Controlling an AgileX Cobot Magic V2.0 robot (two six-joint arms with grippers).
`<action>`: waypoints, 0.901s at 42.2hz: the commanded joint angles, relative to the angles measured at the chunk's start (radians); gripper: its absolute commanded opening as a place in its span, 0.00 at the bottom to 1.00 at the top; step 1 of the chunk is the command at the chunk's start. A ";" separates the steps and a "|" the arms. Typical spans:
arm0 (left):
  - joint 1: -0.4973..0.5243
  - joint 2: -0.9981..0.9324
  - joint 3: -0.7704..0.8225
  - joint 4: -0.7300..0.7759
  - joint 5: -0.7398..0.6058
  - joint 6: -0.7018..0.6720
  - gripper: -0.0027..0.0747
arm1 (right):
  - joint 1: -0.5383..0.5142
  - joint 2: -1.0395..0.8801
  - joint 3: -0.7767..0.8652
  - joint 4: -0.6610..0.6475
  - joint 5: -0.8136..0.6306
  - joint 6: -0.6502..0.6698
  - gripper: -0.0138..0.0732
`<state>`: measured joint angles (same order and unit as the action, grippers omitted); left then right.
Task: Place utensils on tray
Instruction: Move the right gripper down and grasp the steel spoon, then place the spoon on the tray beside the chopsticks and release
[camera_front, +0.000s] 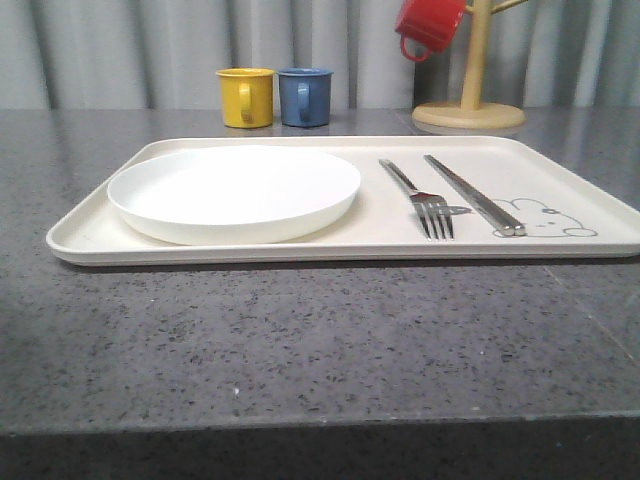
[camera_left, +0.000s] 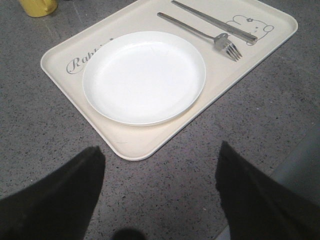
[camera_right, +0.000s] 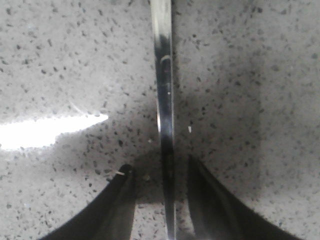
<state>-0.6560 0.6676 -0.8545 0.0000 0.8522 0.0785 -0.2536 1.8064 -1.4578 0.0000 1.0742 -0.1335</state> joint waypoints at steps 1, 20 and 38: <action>-0.006 0.000 -0.027 0.000 -0.073 -0.008 0.64 | -0.007 -0.034 -0.021 -0.007 -0.017 -0.007 0.49; -0.006 0.000 -0.027 0.000 -0.073 -0.008 0.64 | -0.007 -0.034 -0.023 -0.007 -0.018 -0.007 0.18; -0.006 0.000 -0.027 0.000 -0.073 -0.008 0.64 | 0.194 -0.137 -0.107 0.159 0.063 -0.008 0.18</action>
<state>-0.6560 0.6676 -0.8545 0.0000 0.8522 0.0785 -0.1111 1.7294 -1.5267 0.1163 1.1098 -0.1341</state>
